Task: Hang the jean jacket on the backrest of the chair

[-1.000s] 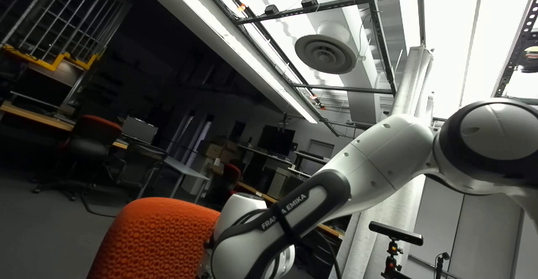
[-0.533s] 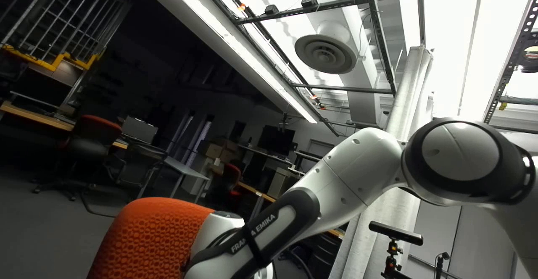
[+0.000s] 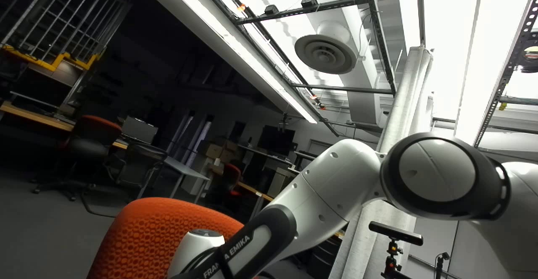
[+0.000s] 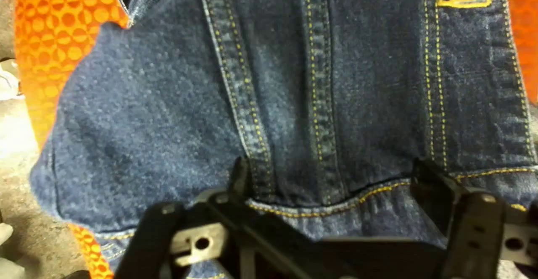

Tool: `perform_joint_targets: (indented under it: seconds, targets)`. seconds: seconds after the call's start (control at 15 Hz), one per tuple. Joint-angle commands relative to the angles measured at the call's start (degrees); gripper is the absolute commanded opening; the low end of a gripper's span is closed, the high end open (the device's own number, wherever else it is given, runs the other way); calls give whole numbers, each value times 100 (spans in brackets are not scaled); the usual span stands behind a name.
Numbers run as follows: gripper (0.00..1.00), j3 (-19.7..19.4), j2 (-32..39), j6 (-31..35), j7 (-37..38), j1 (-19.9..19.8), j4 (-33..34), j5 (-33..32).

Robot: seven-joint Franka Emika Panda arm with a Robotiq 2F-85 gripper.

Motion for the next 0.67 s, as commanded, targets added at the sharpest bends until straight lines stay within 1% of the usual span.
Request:
perform_joint_targets:
  seconds: [0.0,0.07,0.33,0.6]
  targets:
    - [70,-139,320,-208,211,172,418,111]
    - [69,-139,327,-175,215,177,431,108]
    - [37,-131,147,-11,136,144,323,87]
    - [8,-219,-212,-51,49,99,134,12]
